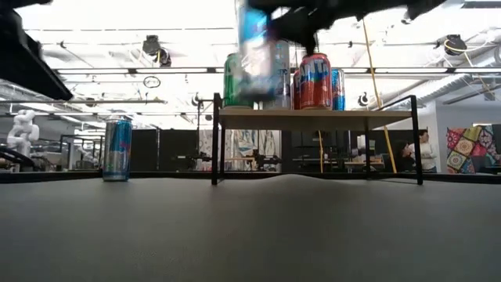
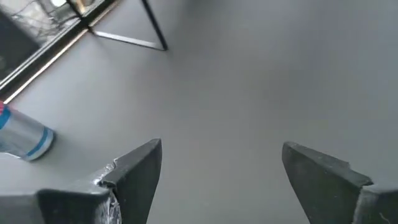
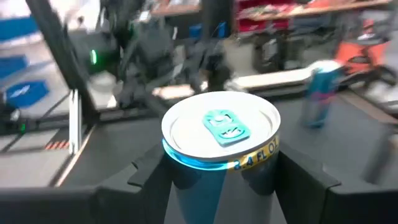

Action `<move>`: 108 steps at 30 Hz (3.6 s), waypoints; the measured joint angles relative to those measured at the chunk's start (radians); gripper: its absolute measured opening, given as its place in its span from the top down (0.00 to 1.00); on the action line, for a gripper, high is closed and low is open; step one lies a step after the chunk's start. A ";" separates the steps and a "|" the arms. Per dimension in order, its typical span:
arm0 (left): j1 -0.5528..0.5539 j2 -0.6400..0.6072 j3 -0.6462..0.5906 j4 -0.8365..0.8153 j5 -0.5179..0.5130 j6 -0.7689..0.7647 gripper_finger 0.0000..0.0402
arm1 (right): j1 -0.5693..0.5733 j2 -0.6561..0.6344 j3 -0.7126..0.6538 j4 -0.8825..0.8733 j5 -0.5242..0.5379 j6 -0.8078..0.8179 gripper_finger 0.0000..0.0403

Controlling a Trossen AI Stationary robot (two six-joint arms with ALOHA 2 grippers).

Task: Place canned beverage on shelf
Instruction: Put the bottom blue soda can on the shelf, then put the blue soda can on the shelf

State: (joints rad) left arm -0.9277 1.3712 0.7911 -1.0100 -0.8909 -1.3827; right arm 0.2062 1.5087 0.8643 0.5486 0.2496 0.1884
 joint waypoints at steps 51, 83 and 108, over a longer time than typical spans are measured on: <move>0.643 -0.024 -0.087 0.426 0.038 0.711 0.19 | -0.799 -0.707 -0.258 -0.474 -0.076 -0.076 0.47; 0.921 -0.411 -0.465 0.802 0.000 0.838 0.19 | -0.931 -0.869 -0.259 -0.433 -0.283 -0.038 0.24; 1.107 -0.489 -0.462 0.726 -0.168 0.746 0.19 | -0.930 -0.913 -0.259 -0.593 -0.308 -0.042 0.23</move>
State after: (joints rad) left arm 0.1796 0.8818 0.3286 -0.2840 -1.0585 -0.6365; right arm -0.7242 0.5957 0.6048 -0.0443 -0.0582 0.1459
